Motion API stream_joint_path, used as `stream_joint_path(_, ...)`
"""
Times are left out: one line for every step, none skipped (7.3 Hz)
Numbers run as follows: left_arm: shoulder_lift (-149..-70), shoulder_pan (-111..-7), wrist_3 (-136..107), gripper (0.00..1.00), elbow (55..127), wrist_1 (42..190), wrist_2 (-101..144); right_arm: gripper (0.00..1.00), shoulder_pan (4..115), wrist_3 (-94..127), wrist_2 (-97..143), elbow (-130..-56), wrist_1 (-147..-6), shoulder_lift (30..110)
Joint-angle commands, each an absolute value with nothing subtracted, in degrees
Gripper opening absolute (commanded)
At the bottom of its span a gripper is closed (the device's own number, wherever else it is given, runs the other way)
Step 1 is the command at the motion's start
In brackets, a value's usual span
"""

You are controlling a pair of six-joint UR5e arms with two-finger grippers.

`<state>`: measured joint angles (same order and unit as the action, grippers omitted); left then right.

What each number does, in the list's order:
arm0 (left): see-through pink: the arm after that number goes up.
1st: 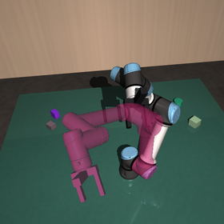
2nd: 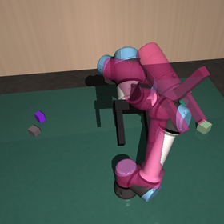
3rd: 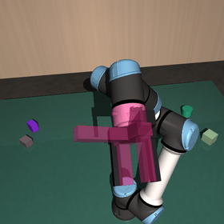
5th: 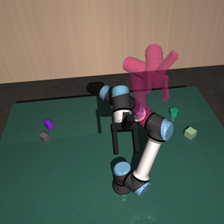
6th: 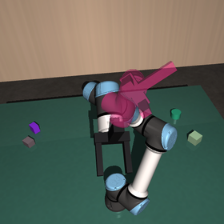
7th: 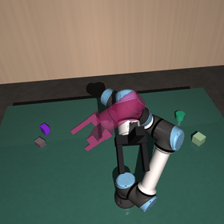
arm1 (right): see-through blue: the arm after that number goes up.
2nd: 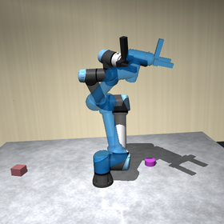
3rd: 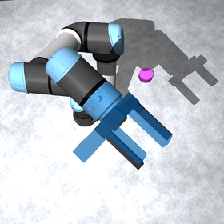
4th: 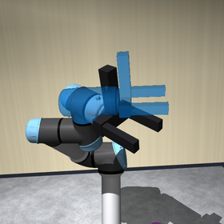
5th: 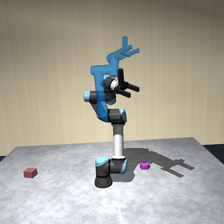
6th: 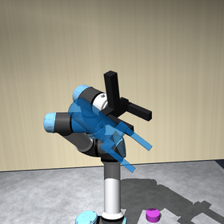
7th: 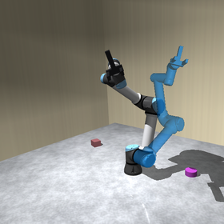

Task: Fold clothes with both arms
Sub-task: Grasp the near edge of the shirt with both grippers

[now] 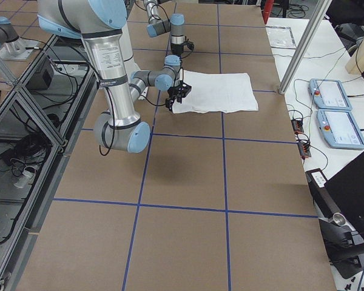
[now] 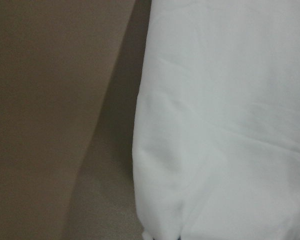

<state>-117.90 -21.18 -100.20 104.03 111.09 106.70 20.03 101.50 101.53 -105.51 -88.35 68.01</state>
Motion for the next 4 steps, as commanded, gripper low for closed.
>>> stream_joint_path(-117.86, -21.18, -100.20, 0.00, 104.32, 110.92, 106.70, 1.00, 19.52, 101.69, 101.51, -105.64, -88.42, 67.94)
stream_joint_path(-117.77, -21.18, -100.20, 0.00, 104.67, 110.40, 106.70, 1.00, 18.99, 101.78, 101.51, -105.64, -88.42, 67.94)
stream_joint_path(-117.77, -21.27, -100.20, 0.00, 104.68, 110.39, 106.70, 1.00, 18.64, 101.86, 101.51, -105.64, -88.33, 67.94)
stream_joint_path(-117.86, -21.18, -100.20, 0.00, 104.68, 110.39, 106.70, 1.00, 18.37, 101.87, 101.43, -105.64, -88.33, 67.94)
